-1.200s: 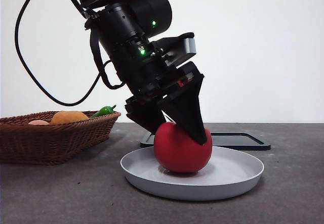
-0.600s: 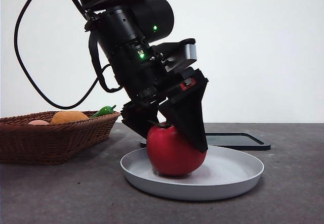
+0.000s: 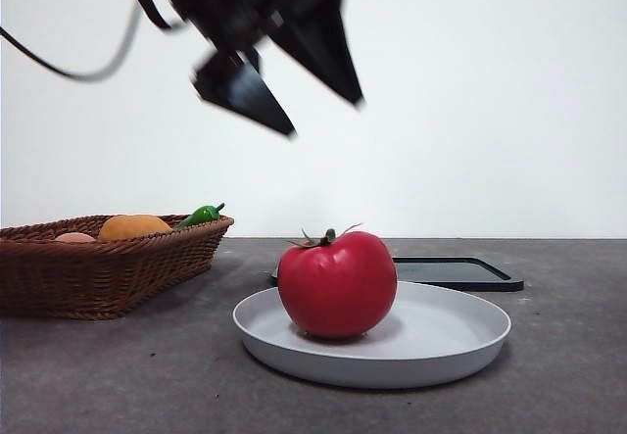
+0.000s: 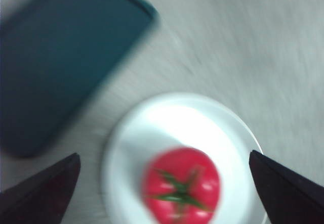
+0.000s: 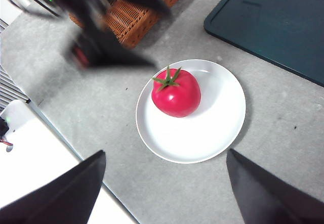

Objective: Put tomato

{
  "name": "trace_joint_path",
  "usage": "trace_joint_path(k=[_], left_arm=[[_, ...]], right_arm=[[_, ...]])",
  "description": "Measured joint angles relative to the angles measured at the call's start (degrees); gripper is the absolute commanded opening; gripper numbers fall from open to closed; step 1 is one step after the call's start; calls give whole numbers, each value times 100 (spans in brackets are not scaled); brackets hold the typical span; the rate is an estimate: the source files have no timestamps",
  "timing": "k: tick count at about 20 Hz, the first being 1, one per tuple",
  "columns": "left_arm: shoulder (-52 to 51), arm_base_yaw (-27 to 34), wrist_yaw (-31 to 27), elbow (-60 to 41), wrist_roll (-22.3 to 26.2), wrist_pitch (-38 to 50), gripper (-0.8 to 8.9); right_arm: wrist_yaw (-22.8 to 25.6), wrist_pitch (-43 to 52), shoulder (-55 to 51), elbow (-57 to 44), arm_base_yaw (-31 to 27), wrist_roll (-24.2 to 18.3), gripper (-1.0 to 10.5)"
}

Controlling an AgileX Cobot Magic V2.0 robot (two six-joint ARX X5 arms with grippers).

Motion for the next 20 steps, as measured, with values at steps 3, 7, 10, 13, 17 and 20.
trace_joint_path(k=[3, 7, 10, 13, 17, 20], left_arm=[[-664, 549, 2, 0, -201, -24, 532], [-1458, 1567, 601, 2, -365, -433, 531], [-1840, 2308, 997, 2, -361, -1139, 531], [-2103, 2743, 1255, 2, -306, -2072, 531], [-2356, 2671, 1749, 2, -85, -3407, 531], [-2511, 2465, 1797, 2, 13, -3917, 530]], right_arm=[[0, 7, 0, 0, 0, 0, 379], [2, 87, 0, 0, 0, 0, 379], [22, 208, 0, 0, 0, 0, 379], [26, 262, 66, 0, 0, 0, 379], [31, 264, 396, 0, 0, 0, 379], [28, 267, 599, 0, 0, 0, 379]])
